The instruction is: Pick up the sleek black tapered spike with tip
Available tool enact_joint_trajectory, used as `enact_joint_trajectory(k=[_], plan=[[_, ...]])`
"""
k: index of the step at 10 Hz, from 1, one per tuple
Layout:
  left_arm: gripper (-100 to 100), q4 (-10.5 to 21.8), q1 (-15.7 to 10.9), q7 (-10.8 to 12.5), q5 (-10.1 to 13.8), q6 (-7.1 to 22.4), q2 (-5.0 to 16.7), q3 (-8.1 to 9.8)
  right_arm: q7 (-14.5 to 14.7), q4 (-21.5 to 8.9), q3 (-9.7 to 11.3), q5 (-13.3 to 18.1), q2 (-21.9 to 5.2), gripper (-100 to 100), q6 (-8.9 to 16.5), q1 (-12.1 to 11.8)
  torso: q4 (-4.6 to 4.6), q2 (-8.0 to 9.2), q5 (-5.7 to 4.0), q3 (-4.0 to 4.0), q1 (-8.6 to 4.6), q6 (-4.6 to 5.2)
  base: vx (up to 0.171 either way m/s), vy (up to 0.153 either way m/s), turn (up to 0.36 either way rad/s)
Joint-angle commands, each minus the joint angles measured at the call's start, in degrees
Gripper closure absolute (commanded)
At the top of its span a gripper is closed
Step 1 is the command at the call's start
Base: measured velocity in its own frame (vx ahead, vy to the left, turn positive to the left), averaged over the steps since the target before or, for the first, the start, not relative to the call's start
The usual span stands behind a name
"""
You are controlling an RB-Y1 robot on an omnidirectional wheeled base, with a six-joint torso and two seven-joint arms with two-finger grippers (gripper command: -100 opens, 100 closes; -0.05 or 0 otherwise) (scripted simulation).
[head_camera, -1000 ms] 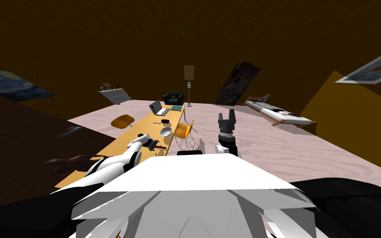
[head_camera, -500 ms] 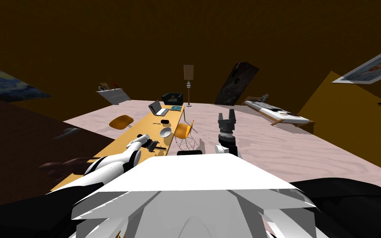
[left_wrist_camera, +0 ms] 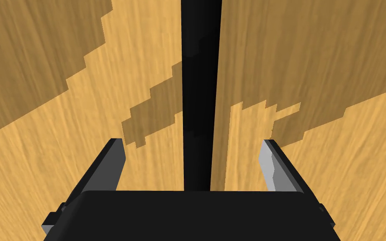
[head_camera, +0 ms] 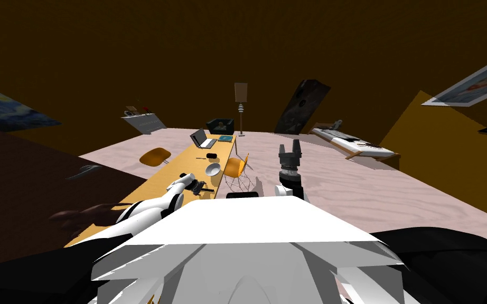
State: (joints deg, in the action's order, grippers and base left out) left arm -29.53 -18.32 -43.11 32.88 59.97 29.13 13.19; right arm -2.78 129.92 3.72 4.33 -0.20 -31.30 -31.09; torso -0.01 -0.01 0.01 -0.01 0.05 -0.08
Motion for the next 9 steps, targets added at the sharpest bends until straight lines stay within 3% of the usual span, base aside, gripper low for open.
enact_joint_trajectory(k=[1, 5, 6, 7, 9], plan=[[100, 0.0, 0.0, 0.0, 0.0, 0.0, 0.0, 0.0, 0.0, 0.0, 0.0, 0.0, 0.0, 0, 0.0, 0.0, 0.0, 0.0, 0.0, 0.0, 0.0, 0.0, 0.0, 0.0, 0.0], [100, 0.0, 0.0, 0.0, 0.0, 0.1, 0.0, 0.0, 0.0, 0.0, 0.0, 0.0, 0.0, 0, 0.0, 0.0, 0.0, -0.05, 0.02, -0.02, -0.04, 0.05, -0.001, 0.001, 0.003], [0, 0.0, 0.0, 0.0, 0.0, 0.1, 0.0, 0.0, 0.0, 0.0, 0.0, 0.0, 0.0, 0, 0.0, 0.0, 0.0, -0.05, 0.02, -0.03, -0.04, 0.05, 0.0, 0.0, 0.0], [100, 0.5, -0.9, -1.3, 0.7, 1.5, 1.7, 0.38, 0.0, 0.0, 0.0, 0.0, 0.0, 0, 0.0, 0.0, 0.0, -0.05, 0.02, -0.03, -0.04, 0.05, -0.006, -0.046, 0.027], [100, 0.3, -0.9, -1.4, 0.8, 1.9, 2.0, 0.45, 0.0, 0.0, 0.0, 0.0, 0.0, 0, 0.0, 0.0, 0.01, -0.03, -0.02, -0.01, -0.24, 0.05, -0.005, -0.054, 0.016]])
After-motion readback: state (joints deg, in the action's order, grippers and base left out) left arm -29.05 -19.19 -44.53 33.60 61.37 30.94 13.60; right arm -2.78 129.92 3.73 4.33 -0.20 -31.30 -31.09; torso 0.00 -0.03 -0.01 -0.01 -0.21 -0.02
